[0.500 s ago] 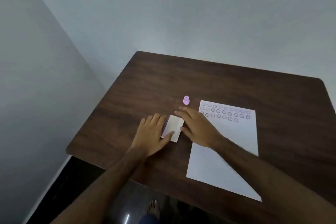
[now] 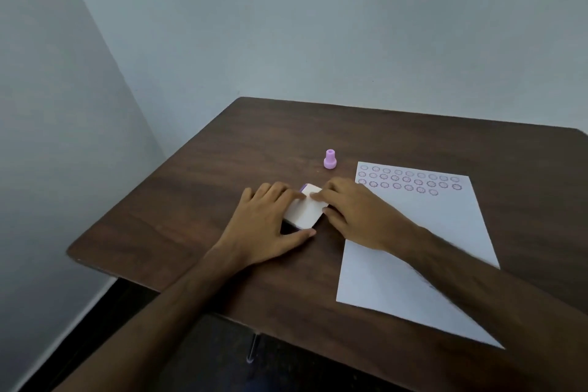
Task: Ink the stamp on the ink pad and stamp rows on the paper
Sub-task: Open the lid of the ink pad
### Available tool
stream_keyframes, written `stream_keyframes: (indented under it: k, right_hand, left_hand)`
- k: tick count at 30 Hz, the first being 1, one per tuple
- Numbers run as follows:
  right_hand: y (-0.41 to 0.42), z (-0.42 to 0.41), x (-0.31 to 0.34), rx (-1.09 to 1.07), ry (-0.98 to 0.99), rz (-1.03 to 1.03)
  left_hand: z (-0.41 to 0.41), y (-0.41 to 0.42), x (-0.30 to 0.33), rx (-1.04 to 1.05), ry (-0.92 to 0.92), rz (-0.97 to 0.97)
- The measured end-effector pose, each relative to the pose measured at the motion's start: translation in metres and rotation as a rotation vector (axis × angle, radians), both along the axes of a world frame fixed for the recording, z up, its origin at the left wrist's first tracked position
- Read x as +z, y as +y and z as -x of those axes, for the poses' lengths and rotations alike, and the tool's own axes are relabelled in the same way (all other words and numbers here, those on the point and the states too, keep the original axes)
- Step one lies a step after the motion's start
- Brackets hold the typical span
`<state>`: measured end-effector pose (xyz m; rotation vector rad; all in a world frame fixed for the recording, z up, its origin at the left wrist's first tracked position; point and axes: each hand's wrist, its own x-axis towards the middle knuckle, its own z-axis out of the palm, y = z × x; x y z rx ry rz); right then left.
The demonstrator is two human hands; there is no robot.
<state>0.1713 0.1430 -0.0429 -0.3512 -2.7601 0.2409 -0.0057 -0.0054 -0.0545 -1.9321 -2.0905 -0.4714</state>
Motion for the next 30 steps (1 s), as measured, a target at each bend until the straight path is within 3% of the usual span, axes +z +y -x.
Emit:
stream_keyframes:
  k: [4,10,15,30]
  right_hand:
    - [-0.024,-0.014,0.009,-0.12,-0.047,-0.065]
    - [-0.088,-0.041,0.013,-0.217,-0.047,-0.07]
    - [-0.12,-0.047,0.019,-0.213,-0.041,0.065]
    - [-0.102,-0.047,0.039,-0.125,-0.162,-0.028]
  left_hand:
    - [-0.003,-0.012,0.003,-0.04,-0.04,0.047]
    - [-0.005,-0.054,0.012,-0.145,-0.328,0.177]
    - [-0.008,-0.084,0.016,-0.213,-0.393,0.156]
    - [0.005,-0.08,0.006,-0.167,-0.588,0.129]
